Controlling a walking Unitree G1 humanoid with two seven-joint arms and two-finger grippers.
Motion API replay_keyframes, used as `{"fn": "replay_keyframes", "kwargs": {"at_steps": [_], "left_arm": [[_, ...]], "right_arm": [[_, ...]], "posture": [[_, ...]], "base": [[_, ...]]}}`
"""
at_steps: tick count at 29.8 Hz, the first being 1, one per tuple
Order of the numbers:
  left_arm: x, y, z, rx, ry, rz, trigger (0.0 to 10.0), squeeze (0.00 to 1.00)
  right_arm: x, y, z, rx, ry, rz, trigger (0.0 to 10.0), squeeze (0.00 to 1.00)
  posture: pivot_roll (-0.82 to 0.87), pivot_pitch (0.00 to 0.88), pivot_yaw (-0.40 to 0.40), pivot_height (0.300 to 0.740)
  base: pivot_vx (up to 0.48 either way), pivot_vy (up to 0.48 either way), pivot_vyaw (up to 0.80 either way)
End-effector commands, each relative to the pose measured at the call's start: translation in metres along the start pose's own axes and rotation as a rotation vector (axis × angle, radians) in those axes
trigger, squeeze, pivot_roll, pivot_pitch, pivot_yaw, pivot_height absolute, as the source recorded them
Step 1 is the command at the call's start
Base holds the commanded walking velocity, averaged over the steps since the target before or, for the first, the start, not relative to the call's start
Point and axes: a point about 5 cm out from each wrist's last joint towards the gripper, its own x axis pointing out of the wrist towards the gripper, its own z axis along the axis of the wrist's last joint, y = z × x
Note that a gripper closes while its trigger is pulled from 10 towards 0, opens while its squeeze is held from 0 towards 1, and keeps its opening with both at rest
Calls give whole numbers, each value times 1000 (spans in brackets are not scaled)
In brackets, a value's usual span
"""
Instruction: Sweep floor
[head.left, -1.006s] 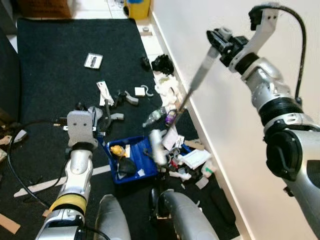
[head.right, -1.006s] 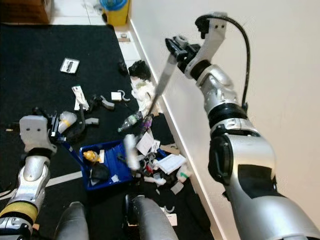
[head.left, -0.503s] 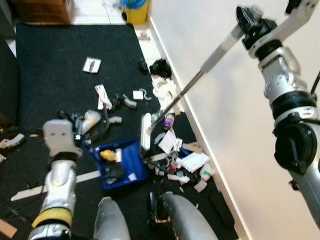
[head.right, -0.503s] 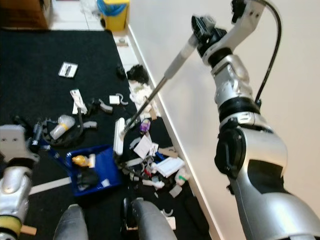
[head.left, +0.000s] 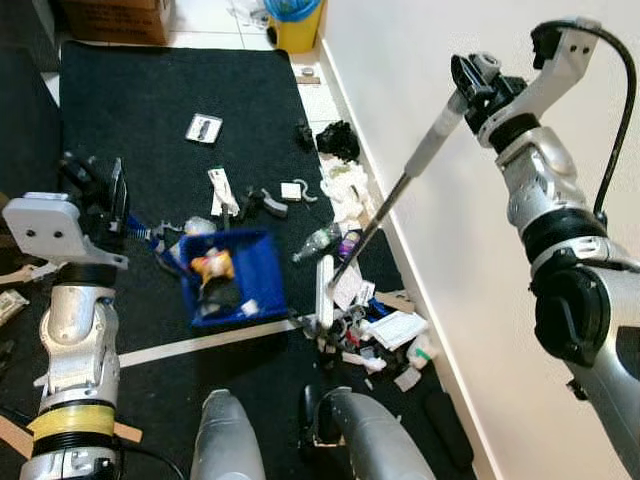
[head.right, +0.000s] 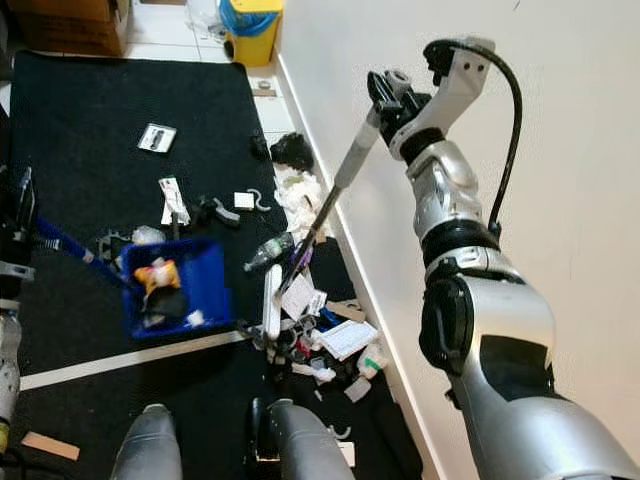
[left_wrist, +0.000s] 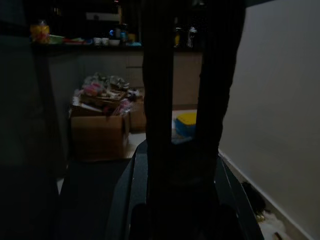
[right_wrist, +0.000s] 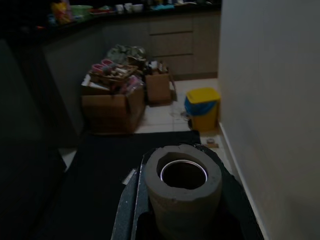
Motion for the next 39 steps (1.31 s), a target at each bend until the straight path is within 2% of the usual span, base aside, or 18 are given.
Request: {"fn": "replay_keyframes", "kwargs": {"at_steps": [1,7,14,18,21,27,33,35,39], "left_arm": [[-7,-10,-7,22,49,-42,10000,0],[-11,-15,-12,16,83,-27,10000,0],[-21,-33,-28,-82,178,-54,10000,0],[-15,-43,-28,-101,185,-79,10000,0],[-2,-48,-25,-105,179,-89,10000,0],[5,-51,-26,-122,193,-89,10000,0],[7,-55,-29,-124,232,-105,10000,0],[8,-58,-32,-99,261,-123,10000,0],[9,-63,-36,-86,290,-146,10000,0]], "right_arm": [[-5,-6,0,-47,-24,-23,10000,0],[-9,-5,-8,-53,-16,-27,10000,0],[-16,-8,-21,39,-18,-71,10000,0],[-26,-15,-31,99,-16,-131,10000,0],[-40,-26,-45,186,-18,-232,10000,0],[-54,-32,-59,197,5,-294,10000,0],[-64,-34,-70,201,27,-320,10000,0],[-70,-35,-77,207,50,-337,10000,0],[-80,-37,-89,252,78,-396,10000,0]], "posture": [[185,57,-203,740],[187,53,-202,740],[188,33,-189,740],[193,13,-184,740],[197,7,-183,740],[203,0,-167,740],[194,0,-160,740],[194,0,-165,740],[195,0,-165,740]], "base": [[0,0,0],[0,0,0],[0,0,0],[0,0,0],[0,0,0],[0,0,0],[-413,0,0],[-480,0,0],[-480,0,0]]}}
